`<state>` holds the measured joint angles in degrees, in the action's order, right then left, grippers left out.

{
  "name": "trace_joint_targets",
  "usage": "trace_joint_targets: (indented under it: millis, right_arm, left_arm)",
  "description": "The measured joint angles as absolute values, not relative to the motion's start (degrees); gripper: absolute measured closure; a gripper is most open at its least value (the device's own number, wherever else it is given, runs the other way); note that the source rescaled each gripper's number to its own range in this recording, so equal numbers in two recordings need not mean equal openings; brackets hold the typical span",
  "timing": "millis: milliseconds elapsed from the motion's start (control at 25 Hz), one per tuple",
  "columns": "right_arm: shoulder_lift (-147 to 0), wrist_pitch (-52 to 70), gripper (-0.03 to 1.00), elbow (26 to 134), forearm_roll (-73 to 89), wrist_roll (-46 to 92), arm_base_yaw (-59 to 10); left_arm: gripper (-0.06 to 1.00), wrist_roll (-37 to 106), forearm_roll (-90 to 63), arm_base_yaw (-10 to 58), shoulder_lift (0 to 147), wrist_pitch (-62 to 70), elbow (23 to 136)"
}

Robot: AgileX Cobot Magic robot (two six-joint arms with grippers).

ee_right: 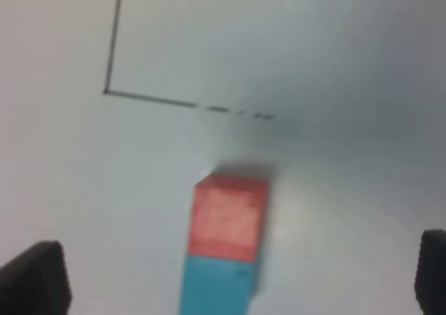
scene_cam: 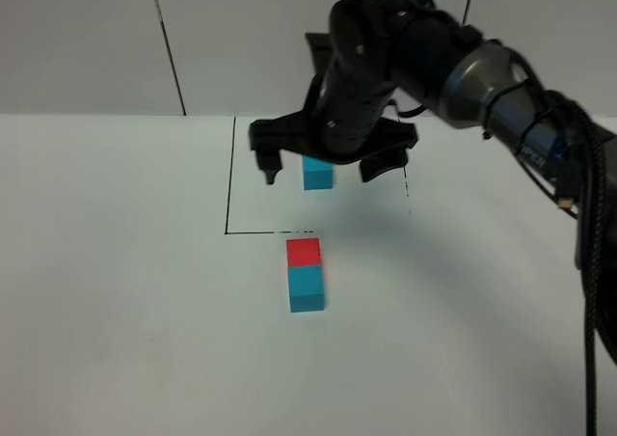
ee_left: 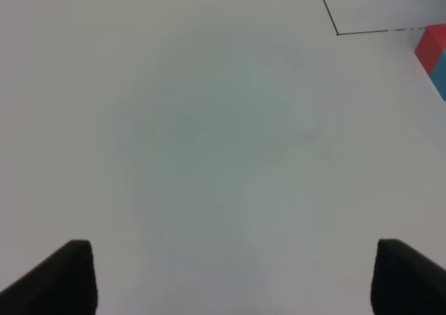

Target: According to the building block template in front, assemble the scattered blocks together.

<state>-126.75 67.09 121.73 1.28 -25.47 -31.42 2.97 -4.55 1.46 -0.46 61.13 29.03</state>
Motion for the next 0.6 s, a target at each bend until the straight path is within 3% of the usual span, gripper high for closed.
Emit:
trace_joint_targets:
  millis: [280, 600]
  right_arm:
    - [-123.51, 68.71, -0.03, 117.02, 0.0, -17.21, -17.18]
    - [-107.89, 62.01, -0.03, 93.65, 0.0, -12.45, -6.76]
  left_arm:
    - [0.27, 2.97, -4.55, 1.46, -0.46, 61.13, 29.03]
    - [0.27, 2.97, -4.55, 1.46, -0.46, 61.13, 29.03]
